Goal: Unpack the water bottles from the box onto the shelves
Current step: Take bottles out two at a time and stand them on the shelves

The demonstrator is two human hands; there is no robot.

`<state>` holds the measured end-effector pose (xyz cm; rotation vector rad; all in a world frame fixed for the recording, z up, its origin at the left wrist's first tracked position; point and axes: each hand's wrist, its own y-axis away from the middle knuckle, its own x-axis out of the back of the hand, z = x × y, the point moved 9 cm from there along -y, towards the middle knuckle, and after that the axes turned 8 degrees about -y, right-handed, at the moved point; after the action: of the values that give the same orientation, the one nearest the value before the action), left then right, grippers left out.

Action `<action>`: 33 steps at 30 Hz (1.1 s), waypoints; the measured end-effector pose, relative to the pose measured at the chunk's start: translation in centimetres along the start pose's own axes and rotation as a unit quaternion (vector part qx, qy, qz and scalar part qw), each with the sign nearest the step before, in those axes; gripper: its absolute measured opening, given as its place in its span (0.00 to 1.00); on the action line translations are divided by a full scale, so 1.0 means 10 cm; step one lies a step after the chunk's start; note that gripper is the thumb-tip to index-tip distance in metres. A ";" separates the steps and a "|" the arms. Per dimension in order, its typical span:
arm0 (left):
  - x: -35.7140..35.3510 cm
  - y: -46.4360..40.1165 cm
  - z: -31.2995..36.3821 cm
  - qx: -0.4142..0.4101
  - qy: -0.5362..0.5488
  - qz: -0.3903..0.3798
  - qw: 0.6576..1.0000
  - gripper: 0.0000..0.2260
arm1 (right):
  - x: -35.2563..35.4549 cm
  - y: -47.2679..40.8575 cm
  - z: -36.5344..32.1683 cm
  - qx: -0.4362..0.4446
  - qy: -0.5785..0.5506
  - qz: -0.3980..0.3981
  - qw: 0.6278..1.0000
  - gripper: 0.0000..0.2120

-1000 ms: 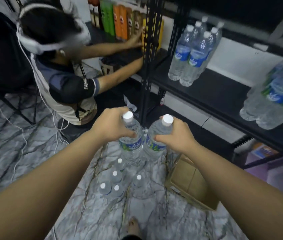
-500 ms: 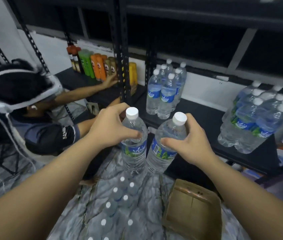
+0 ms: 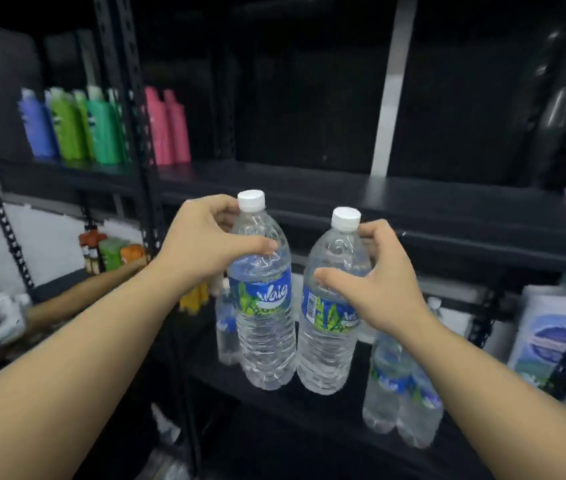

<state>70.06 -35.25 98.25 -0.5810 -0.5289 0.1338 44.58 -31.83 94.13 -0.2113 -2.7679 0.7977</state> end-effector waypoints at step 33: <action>-1.15 -3.04 1.70 -0.120 0.166 -0.074 0.976 0.11 | 1.64 -2.56 -1.02 0.086 0.040 0.170 0.981 0.17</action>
<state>50.70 -55.27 122.11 -0.7805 -0.2620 -0.1702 29.96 -44.75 119.59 -0.6804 -2.6023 1.0759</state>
